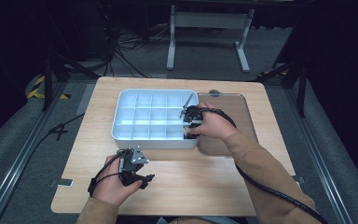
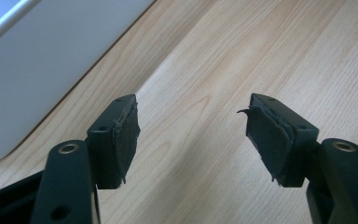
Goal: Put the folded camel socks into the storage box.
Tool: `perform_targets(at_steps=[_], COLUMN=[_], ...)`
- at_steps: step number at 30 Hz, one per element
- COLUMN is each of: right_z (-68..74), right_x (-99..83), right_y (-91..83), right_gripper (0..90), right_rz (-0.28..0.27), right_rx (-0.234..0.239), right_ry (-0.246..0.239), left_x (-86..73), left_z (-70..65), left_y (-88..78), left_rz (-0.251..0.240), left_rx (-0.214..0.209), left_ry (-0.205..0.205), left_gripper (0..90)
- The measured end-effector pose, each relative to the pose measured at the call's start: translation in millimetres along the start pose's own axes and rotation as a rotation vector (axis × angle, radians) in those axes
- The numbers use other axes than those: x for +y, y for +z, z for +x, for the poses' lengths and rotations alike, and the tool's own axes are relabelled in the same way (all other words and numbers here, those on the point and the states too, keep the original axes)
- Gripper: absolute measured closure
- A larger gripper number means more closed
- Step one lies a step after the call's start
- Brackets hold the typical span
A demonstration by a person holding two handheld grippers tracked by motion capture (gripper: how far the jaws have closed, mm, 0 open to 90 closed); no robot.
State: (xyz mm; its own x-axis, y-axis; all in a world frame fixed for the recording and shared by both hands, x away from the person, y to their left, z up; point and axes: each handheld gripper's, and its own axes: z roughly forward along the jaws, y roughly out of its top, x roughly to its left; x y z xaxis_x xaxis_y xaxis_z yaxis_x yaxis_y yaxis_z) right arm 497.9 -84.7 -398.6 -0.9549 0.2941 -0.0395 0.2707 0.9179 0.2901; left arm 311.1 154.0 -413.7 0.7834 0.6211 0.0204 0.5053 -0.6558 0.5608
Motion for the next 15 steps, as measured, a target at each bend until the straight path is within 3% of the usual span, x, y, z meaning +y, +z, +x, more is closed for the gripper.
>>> perform_targets(at_steps=[15], right_z=[10.2], right_x=[-21.5], right_y=[-56.1], right_gripper=[45.4], right_rz=[-0.21], right_rx=[-0.035], right_ry=[0.017], left_x=[4.7], left_z=[1.2], left_y=[0.6], left_rz=[0.004], left_rx=[-0.003], left_ry=[0.006], left_gripper=[34.7])
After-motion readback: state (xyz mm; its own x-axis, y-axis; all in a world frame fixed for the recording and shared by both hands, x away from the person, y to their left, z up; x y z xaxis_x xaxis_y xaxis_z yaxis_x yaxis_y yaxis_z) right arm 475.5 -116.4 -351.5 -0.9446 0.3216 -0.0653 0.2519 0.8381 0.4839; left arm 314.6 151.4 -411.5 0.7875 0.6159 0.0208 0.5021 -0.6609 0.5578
